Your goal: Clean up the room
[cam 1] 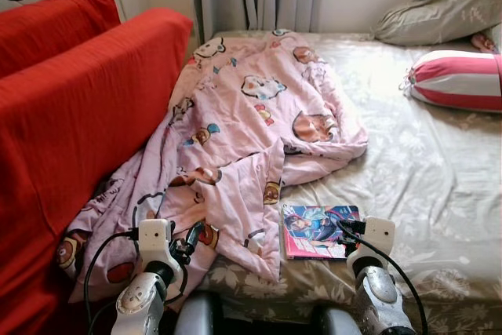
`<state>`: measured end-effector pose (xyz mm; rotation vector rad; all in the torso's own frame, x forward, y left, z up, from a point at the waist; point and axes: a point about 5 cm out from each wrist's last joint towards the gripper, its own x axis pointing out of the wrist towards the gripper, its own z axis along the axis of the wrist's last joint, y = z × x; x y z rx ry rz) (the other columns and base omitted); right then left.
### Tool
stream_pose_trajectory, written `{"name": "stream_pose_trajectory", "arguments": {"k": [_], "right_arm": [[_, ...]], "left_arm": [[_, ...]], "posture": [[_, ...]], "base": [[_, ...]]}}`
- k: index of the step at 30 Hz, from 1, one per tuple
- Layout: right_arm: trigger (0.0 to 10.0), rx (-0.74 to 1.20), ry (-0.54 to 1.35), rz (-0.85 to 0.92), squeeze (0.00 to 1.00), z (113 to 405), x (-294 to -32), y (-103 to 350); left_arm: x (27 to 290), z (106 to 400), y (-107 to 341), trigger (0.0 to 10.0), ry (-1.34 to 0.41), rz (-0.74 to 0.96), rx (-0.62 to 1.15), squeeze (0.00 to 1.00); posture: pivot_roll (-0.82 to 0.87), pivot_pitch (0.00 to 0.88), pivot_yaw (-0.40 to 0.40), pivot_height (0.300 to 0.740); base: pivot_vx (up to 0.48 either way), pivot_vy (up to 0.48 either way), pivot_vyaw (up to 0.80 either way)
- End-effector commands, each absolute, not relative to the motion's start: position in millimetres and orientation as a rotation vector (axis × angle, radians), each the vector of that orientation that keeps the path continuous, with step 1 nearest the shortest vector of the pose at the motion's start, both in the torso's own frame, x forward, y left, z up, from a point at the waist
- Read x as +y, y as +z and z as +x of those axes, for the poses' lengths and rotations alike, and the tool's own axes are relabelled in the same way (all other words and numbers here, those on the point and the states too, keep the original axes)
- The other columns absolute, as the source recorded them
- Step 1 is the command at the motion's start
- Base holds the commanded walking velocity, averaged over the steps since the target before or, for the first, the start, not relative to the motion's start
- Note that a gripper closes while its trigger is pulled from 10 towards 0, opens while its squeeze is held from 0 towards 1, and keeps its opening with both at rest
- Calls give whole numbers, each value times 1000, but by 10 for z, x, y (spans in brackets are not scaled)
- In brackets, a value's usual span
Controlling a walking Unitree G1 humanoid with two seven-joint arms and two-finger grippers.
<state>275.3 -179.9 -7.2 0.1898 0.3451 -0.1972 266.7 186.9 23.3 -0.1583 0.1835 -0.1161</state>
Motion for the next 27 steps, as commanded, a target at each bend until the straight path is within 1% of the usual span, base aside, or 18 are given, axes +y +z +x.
{"name": "stream_pose_trajectory", "arguments": {"k": [1, 2, 3, 4, 5, 6, 8, 10, 14, 15, 19, 20, 27], "right_arm": [[10000, 361, -225, 225, 0, 2756, -1815, -85], [10000, 358, -249, 253, 0, 2760, -1849, -82], [10000, 352, -272, 278, 482, 2763, -1878, -76], [10000, 345, -293, 315, 482, 2766, -1905, -73], [10000, 342, -310, 354, 1000, 2762, -1923, -77], [10000, 351, -343, 403, 1000, 2745, -1957, -99], [10000, 358, -354, 421, 1000, 2734, -1968, -113], [10000, 368, -384, 468, 1000, 2719, -1988, -136], [10000, 380, -403, 502, 1000, 2720, -1994, -149], [10000, 377, -398, 505, 1000, 2728, -1985, -144], [10000, 342, -368, 537, 1000, 2759, -1949, -113], [10000, 337, -358, 532, 1000, 2771, -1944, -101], [10000, 272, -319, 571, 1000, 2834, -1937, -23]], "left_arm": [[1912, 2641, 229, 10000, -117, -150, 195, 0], [1927, 2628, 231, 10000, -117, -145, 196, 0], [1942, 2613, 235, 10000, -117, -141, 197, 0], [1955, 2602, 238, 10000, -117, -138, 199, 0], [1966, 2587, 238, 10000, -116, -136, 201, 0], [1979, 2570, 238, 10000, -114, -133, 203, 0], [1984, 2564, 243, 10000, -112, -132, 203, 0], [2009, 2546, 271, 10000, -114, -125, 200, 0], [2043, 2525, 293, 10000, -118, -113, 204, 0], [2051, 2515, 298, 10000, -119, -110, 205, 0], [2089, 2441, 319, 10000, -115, -102, 212, 0], [2091, 2430, 322, 10000, -118, -100, 216, 0], [2111, 2316, 299, 10000, -118, -87, 247, 0]], "posture": [[88, 87, 35, 590], [100, 108, 40, 590], [107, 108, 42, 590], [110, 112, 44, 590], [122, 128, 47, 590], [137, 127, 51, 590], [140, 126, 53, 590], [150, 150, 65, 590], [169, 176, 81, 590], [176, 196, 86, 590], [184, 199, 96, 590], [185, 216, 98, 590], [184, 206, 110, 590]], "base": [[0, 0, 0], [0, 0, 0], [0, 0, 0], [0, 0, 0], [0, 0, 0], [0, 0, 0], [0, 0, 0], [0, 0, 0], [0, 0, 0], [0, 0, 0], [0, 0, 0], [0, 0, 0], [0, 0, 0]]}}
